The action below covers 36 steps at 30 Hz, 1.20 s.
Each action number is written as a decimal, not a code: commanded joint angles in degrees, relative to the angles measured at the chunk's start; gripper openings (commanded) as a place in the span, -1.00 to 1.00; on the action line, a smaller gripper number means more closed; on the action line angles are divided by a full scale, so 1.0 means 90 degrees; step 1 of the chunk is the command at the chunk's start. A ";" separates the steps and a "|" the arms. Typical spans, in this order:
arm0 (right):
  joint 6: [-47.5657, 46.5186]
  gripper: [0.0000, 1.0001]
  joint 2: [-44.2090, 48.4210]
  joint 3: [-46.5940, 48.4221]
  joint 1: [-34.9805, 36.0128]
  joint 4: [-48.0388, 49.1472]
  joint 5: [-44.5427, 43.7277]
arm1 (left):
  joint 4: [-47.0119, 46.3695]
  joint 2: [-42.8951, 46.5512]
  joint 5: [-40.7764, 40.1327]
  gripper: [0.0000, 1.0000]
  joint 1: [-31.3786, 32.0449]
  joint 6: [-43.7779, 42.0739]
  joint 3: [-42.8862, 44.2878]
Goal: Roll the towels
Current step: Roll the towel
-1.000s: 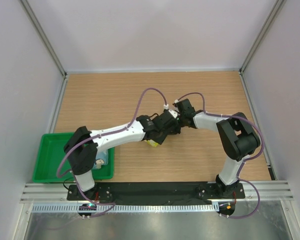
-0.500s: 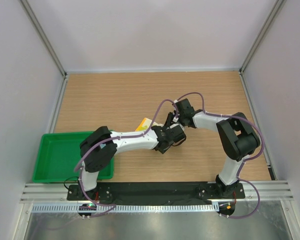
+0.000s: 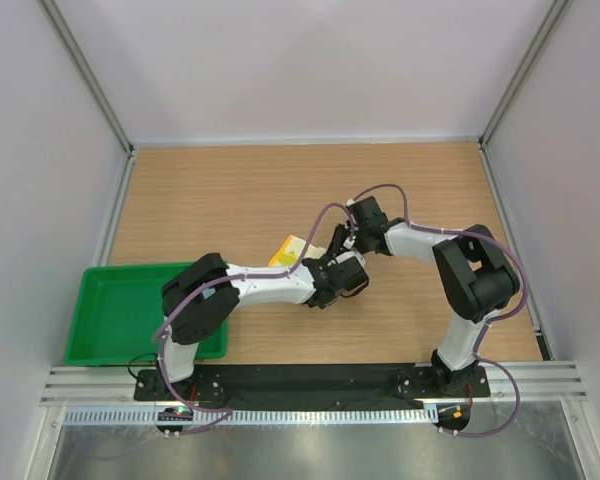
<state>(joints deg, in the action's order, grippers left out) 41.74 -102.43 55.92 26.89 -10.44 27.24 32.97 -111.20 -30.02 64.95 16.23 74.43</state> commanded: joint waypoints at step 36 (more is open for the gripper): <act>-0.1054 0.36 -0.0123 0.1179 -0.0263 -0.1838 -0.0438 | -0.0578 0.0158 0.0933 -1.00 -0.0331 -0.0006 -0.0741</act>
<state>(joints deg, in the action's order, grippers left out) 33.08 -104.79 64.99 25.85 -23.40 26.11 26.92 -109.86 -28.86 62.81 13.47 70.30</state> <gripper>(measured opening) 0.658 0.176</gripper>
